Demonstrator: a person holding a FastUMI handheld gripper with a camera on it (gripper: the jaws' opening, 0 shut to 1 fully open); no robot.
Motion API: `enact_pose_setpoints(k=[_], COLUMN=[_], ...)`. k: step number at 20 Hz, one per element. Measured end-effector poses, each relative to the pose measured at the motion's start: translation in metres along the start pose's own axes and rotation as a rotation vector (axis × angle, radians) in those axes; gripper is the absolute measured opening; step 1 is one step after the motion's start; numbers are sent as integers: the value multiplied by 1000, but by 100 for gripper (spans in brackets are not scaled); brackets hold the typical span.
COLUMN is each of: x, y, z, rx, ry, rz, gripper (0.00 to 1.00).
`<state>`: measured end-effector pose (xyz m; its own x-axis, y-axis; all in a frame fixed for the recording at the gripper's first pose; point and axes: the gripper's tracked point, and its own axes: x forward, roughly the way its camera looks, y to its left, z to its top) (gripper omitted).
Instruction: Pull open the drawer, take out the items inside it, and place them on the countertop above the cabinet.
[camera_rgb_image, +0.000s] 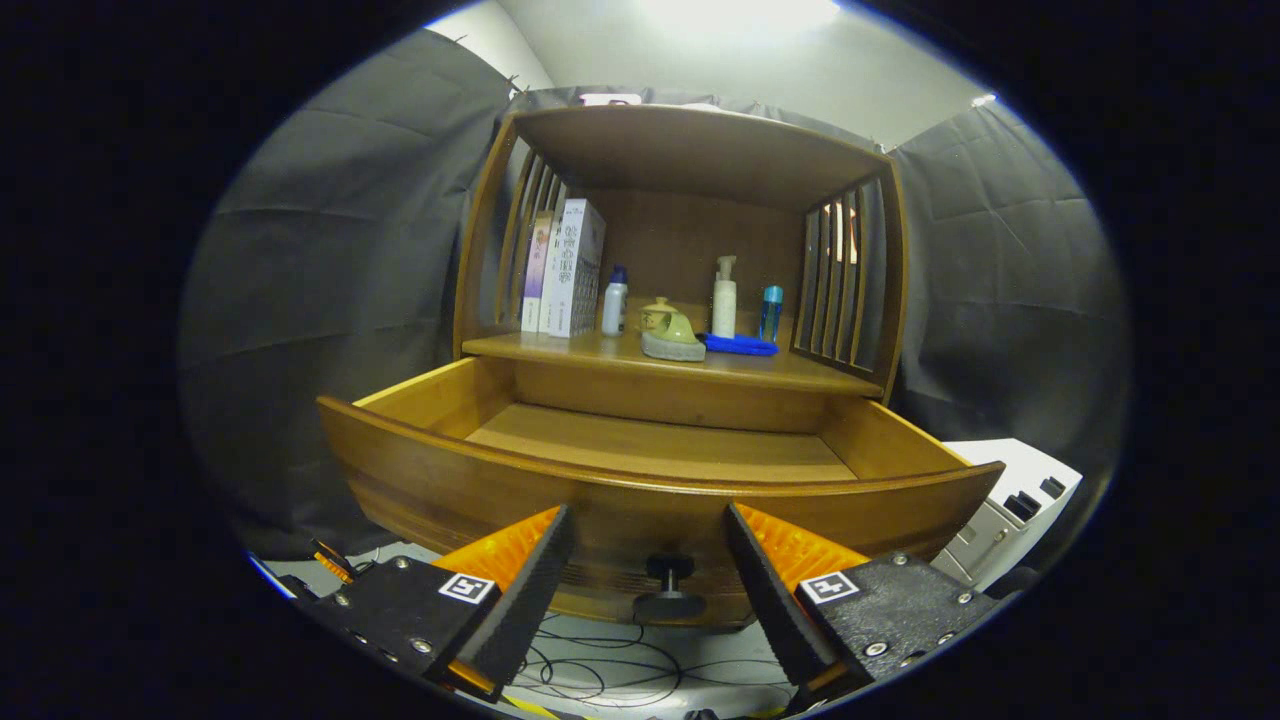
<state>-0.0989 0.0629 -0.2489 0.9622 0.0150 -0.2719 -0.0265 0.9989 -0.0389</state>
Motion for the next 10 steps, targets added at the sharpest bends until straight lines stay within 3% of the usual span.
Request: enact_pose_setpoints(k=[3,10], x=[3,18], y=[-11,-8], z=[-7,-4], rx=[19,54], ry=[27,37], rz=[-37,-2], gripper=[95,95])
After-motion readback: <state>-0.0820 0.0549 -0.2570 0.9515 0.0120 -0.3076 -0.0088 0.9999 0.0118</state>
